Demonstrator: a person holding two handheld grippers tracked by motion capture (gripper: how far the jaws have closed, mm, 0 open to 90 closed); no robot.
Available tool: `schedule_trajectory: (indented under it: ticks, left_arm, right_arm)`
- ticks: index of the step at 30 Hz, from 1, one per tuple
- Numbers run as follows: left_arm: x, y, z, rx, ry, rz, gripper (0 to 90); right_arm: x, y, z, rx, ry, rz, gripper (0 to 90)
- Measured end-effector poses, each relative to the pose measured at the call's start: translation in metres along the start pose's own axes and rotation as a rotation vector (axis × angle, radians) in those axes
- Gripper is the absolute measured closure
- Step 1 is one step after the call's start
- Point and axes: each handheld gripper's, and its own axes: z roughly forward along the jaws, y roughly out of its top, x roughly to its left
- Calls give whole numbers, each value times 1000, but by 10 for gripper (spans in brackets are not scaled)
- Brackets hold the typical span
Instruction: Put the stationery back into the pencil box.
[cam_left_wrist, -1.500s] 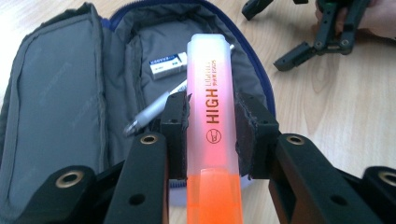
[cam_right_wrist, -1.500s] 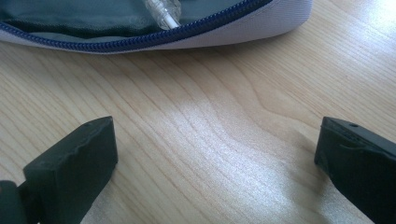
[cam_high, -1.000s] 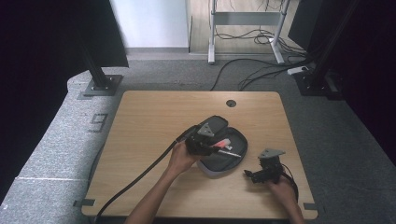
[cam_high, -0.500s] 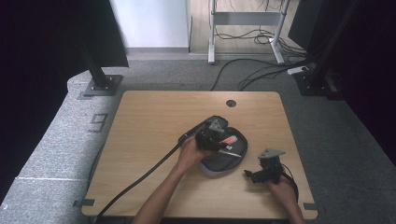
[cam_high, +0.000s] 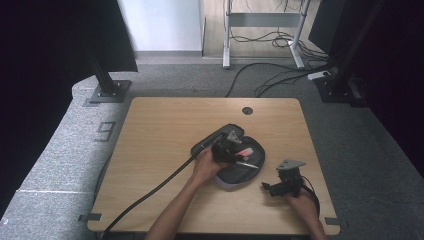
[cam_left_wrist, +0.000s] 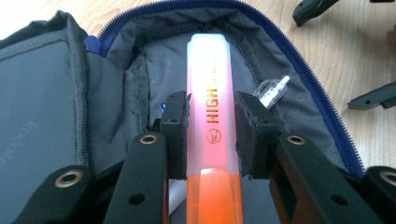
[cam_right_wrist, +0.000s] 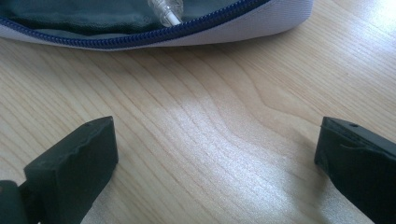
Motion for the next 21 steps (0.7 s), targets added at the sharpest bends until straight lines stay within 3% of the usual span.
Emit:
schedule_trajectory:
  ticks: [7,12,21]
  left_arm:
    - [-1,-1,4,5,9,10,647]
    - [-3,0,0,-8,36,25,517]
    - [-2,2,-6,-17,43,-14,286]
  right_arm:
    - [0,0,0,-1,0,-1,0]
    - [0,0,0,-1,0,0,0]
    - [0,0,0,0,1,1,0]
